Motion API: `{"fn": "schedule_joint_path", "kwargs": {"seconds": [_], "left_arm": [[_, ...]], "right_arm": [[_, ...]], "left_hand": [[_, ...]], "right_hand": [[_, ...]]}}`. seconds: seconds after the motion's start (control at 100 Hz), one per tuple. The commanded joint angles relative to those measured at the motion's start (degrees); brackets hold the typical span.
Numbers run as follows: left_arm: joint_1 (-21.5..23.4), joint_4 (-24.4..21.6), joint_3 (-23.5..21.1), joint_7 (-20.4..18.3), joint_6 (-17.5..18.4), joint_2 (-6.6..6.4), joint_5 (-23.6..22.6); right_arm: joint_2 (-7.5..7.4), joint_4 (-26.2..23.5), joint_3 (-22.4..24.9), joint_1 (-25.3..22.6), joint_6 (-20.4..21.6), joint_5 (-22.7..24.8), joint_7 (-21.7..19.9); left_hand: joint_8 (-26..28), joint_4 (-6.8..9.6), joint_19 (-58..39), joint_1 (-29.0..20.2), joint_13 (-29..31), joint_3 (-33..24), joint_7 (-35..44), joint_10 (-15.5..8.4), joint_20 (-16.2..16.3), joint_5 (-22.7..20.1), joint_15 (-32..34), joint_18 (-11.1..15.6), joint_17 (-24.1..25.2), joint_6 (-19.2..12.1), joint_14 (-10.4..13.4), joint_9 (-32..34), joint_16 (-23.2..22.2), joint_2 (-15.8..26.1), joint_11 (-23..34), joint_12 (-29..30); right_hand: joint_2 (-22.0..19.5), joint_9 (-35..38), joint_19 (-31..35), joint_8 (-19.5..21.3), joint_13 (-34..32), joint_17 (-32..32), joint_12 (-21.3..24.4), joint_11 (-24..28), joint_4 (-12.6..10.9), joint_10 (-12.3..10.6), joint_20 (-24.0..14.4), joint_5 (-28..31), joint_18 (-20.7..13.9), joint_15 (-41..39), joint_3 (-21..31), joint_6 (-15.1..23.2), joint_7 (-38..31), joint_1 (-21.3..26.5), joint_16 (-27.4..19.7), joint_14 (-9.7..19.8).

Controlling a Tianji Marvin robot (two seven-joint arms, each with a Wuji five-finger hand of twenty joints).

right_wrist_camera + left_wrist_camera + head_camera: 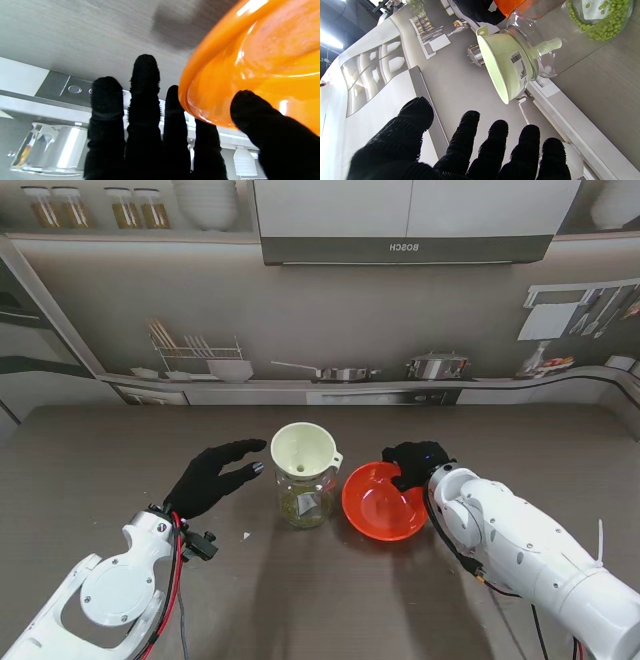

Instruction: Pour mung beans into a glass jar with a funnel

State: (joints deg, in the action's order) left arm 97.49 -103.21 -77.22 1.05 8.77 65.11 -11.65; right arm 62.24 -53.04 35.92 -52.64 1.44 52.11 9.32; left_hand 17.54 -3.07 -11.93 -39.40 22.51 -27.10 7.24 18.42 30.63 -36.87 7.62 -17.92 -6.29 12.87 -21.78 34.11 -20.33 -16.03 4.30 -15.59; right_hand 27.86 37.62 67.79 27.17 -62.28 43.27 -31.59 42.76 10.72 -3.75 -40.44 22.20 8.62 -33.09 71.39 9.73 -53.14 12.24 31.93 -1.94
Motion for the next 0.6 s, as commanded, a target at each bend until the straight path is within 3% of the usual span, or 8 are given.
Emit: {"fn": "schedule_joint_path", "kwargs": {"seconds": [0.0, 0.39, 0.59], "left_arm": [[0.2, -0.4, -0.1, -1.1, 0.0, 0.1, 0.2], [0.2, -0.3, -0.2, -1.2, 0.1, 0.08, 0.3], [0.2, -0.4, -0.1, -1.3, 0.0, 0.08, 0.4]], "right_arm": [[-0.18, -0.8, 0.1, -0.3, -0.1, 0.4, -1.4], [-0.86, -3.5, 1.6, -1.2, -2.1, 1.9, -4.5], [-0.83, -5.1, 3.8, -2.4, -3.2, 1.8, -5.5]], "left_hand": [[0.0, 1.51, 1.4, -1.6, 1.2, 1.2, 0.1, 0.1, 0.4, -0.4, 0.3, 0.2, -0.1, 0.0, -0.6, 1.5, -0.5, 2.7, -0.3, 0.3], [0.1, 1.51, 1.3, -1.6, 1.3, 1.2, 0.1, 0.3, 0.4, -0.4, 0.4, 0.2, -0.2, 0.0, -0.5, 1.9, -0.5, 2.8, -0.1, 0.2], [0.1, 1.52, 1.3, -1.6, 1.3, 1.2, 0.1, 0.5, 0.4, -0.6, 0.4, 0.2, -0.2, 0.1, -0.6, 2.1, -0.5, 2.8, -0.1, 0.1]], "right_hand": [[-2.1, -3.0, -1.0, 1.4, 1.8, -1.4, 1.5, -1.0, -2.0, 0.9, 1.3, -2.3, 3.4, 2.3, -1.2, -0.1, 0.9, -2.3, -1.5, -1.7], [-4.5, -10.3, -6.7, -0.8, 11.1, -6.9, 8.9, -6.2, -3.3, 2.9, 5.3, -8.6, 6.2, 11.1, -9.1, -0.9, 6.7, -4.6, -9.0, -6.2], [-3.8, -12.0, -7.7, -1.4, 13.8, -8.0, 9.9, -6.7, -3.3, 3.0, 5.9, -9.9, 7.1, 12.7, -11.2, -1.0, 7.6, -5.5, -10.3, -7.6]]}}
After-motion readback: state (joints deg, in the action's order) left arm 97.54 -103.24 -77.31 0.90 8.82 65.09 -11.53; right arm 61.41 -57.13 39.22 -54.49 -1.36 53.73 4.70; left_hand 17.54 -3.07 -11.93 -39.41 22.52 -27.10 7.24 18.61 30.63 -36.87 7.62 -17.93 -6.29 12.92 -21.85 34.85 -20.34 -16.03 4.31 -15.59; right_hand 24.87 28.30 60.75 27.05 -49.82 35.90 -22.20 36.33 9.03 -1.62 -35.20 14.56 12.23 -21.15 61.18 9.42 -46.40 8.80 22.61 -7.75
